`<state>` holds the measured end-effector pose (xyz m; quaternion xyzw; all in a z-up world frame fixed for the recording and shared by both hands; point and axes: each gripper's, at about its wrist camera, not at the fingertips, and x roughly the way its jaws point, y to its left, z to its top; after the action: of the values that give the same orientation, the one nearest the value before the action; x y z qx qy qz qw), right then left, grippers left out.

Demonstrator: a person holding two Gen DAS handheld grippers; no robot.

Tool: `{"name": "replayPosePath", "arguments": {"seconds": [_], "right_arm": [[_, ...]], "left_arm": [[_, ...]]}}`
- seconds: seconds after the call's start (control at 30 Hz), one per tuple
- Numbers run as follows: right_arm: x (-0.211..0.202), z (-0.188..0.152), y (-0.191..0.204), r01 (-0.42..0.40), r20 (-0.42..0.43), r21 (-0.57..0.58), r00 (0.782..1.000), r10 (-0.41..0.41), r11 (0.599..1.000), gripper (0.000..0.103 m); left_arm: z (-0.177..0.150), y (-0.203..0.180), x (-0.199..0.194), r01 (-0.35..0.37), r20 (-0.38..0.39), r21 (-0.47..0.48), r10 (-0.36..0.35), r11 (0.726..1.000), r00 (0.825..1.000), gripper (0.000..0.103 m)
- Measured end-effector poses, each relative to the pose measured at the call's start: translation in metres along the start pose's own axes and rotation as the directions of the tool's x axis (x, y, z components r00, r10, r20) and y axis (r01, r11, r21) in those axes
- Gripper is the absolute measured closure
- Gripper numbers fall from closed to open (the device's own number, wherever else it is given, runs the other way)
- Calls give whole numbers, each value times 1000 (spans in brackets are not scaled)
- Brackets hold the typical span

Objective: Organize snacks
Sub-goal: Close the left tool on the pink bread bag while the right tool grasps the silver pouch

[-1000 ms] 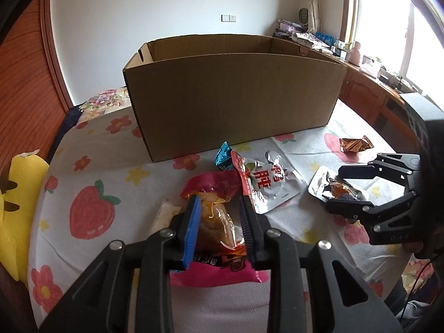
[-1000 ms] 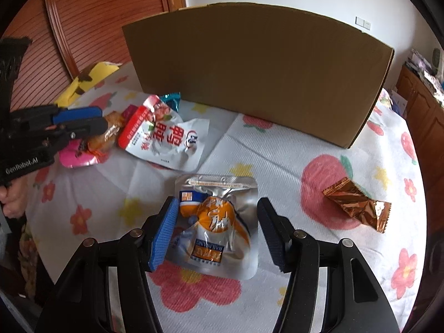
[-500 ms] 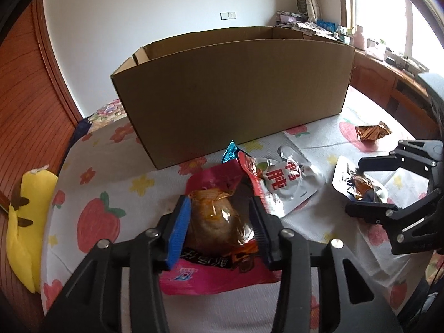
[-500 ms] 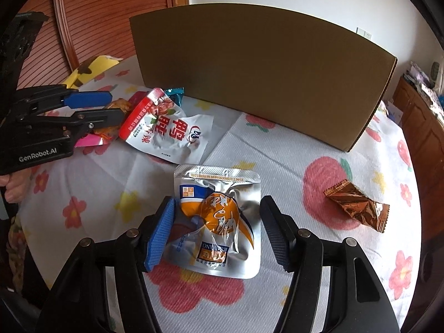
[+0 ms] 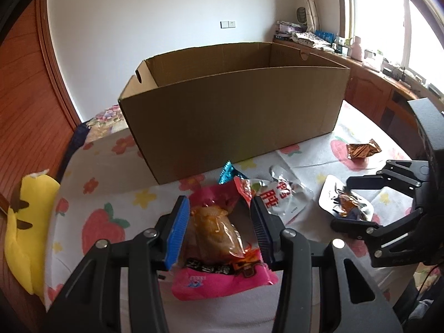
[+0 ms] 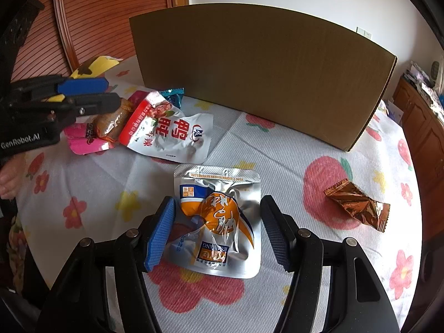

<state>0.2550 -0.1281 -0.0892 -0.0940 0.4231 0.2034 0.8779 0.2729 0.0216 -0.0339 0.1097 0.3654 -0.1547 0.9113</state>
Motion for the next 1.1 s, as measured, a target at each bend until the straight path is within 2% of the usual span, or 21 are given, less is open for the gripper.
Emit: {"name": "replayPosePath", "arguments": {"seconds": [0.2, 0.6, 0.77, 1.0, 1.1], "right_arm": [[0, 0, 0, 0, 0, 0, 1000, 0, 1000, 38], [0, 0, 0, 0, 1, 1, 1000, 0, 1000, 38], [0, 0, 0, 0, 1, 1, 1000, 0, 1000, 38], [0, 0, 0, -1, 1, 1, 1000, 1, 1000, 38], [0, 0, 0, 0, 1, 1, 1000, 0, 1000, 38]], "left_arm": [[-2, 6, 18, -17, -64, -16, 16, 1000, 998, 58], [-12, 9, 39, 38, -127, -53, -44, 998, 991, 57], [-19, 2, 42, 21, -118, -22, -24, 1000, 993, 56], [-21, 9, 44, 61, -120, -92, -72, 994, 990, 55], [-21, 8, 44, 53, -122, -82, -62, 995, 991, 55]]}}
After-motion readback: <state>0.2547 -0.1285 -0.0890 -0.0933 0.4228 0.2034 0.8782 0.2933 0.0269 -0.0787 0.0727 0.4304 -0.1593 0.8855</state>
